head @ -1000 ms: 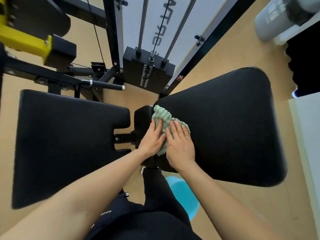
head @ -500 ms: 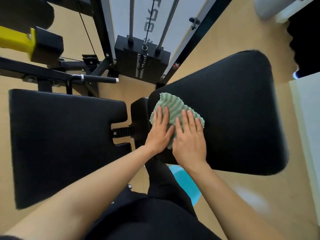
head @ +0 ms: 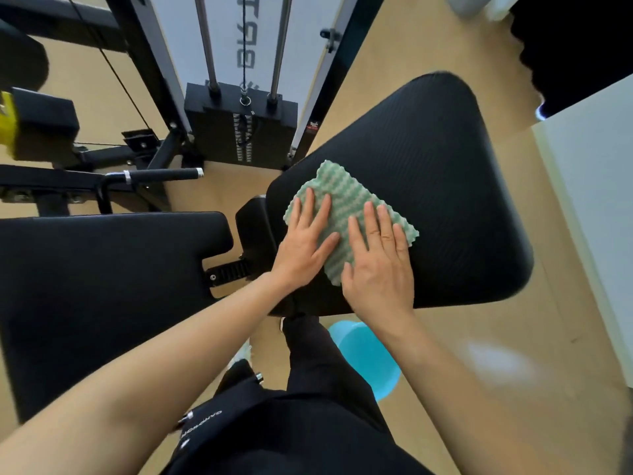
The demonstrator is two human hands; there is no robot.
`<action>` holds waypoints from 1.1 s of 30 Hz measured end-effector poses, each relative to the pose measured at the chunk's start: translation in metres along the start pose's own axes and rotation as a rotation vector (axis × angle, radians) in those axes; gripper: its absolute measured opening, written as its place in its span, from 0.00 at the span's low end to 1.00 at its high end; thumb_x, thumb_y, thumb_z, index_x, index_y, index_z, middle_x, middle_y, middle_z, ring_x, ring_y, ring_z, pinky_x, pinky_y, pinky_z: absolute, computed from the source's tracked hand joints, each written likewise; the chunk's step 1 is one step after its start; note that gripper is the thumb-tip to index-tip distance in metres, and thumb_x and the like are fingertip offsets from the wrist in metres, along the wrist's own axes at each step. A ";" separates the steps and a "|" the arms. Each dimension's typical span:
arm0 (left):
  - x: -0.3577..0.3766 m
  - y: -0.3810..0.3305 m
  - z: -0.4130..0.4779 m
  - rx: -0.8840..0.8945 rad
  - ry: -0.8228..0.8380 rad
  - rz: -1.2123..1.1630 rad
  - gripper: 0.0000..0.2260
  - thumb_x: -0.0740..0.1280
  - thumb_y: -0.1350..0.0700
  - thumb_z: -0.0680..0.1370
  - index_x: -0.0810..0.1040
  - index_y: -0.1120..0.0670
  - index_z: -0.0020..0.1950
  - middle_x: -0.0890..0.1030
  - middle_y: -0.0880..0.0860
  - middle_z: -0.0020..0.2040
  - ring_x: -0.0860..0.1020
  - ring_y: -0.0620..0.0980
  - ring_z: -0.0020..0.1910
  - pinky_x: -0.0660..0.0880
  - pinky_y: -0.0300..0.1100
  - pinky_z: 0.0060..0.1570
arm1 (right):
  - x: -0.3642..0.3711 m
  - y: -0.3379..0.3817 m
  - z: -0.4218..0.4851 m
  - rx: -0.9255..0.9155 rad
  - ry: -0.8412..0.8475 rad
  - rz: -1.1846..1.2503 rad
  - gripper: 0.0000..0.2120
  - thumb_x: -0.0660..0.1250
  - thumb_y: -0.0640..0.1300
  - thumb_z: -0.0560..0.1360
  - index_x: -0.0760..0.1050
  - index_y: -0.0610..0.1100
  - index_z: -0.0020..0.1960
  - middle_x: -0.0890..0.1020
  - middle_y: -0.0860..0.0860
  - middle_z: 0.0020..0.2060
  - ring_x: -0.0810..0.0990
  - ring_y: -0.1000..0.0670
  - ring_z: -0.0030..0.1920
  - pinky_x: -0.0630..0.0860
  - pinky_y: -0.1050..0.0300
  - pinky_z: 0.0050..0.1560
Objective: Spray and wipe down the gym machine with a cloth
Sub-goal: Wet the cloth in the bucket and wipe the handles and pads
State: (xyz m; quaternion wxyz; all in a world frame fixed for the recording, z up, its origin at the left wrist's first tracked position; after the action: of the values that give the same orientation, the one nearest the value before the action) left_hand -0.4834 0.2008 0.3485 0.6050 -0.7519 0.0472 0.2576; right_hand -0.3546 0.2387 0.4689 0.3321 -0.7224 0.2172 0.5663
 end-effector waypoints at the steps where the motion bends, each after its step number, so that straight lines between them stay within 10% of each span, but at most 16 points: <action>1: -0.010 -0.005 0.017 0.015 -0.019 -0.007 0.31 0.57 0.40 0.85 0.45 0.41 0.84 0.39 0.46 0.84 0.37 0.51 0.83 0.50 0.48 0.73 | -0.007 -0.003 0.014 0.005 -0.023 -0.008 0.34 0.60 0.51 0.80 0.56 0.43 0.83 0.49 0.42 0.83 0.43 0.43 0.83 0.40 0.46 0.82; 15: 0.018 0.054 -0.011 -0.237 -0.190 -0.016 0.30 0.59 0.47 0.85 0.54 0.57 0.83 0.55 0.56 0.83 0.50 0.48 0.82 0.59 0.51 0.80 | 0.032 0.044 0.073 -0.328 0.201 -0.179 0.32 0.54 0.56 0.83 0.50 0.48 0.84 0.40 0.42 0.82 0.33 0.39 0.81 0.37 0.38 0.80; 25: 0.088 0.100 -0.103 -0.535 -0.058 -0.260 0.38 0.43 0.30 0.80 0.38 0.48 0.84 0.40 0.46 0.84 0.43 0.41 0.82 0.53 0.46 0.81 | 0.099 0.077 0.030 -0.710 0.441 -0.428 0.37 0.52 0.58 0.84 0.38 0.42 0.83 0.36 0.38 0.81 0.30 0.37 0.79 0.30 0.37 0.77; 33: 0.041 0.158 -0.029 -0.618 -0.019 -0.347 0.34 0.50 0.38 0.85 0.35 0.50 0.83 0.38 0.55 0.84 0.40 0.55 0.83 0.48 0.59 0.81 | 0.109 0.113 0.109 -0.775 0.420 -0.630 0.38 0.50 0.61 0.84 0.39 0.40 0.83 0.40 0.40 0.82 0.34 0.40 0.81 0.32 0.38 0.79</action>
State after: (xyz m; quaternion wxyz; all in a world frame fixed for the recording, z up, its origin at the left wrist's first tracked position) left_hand -0.4991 0.1423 0.1946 0.3841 -0.8938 -0.1674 0.1601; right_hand -0.4769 0.2473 0.3224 0.1445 -0.9197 -0.1732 0.3215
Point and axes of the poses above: each hand's wrist, its own z-axis towards the middle knuckle, its own x-axis out of the palm, y = z × x, the point moved 1 cm from there along z, towards the middle knuckle
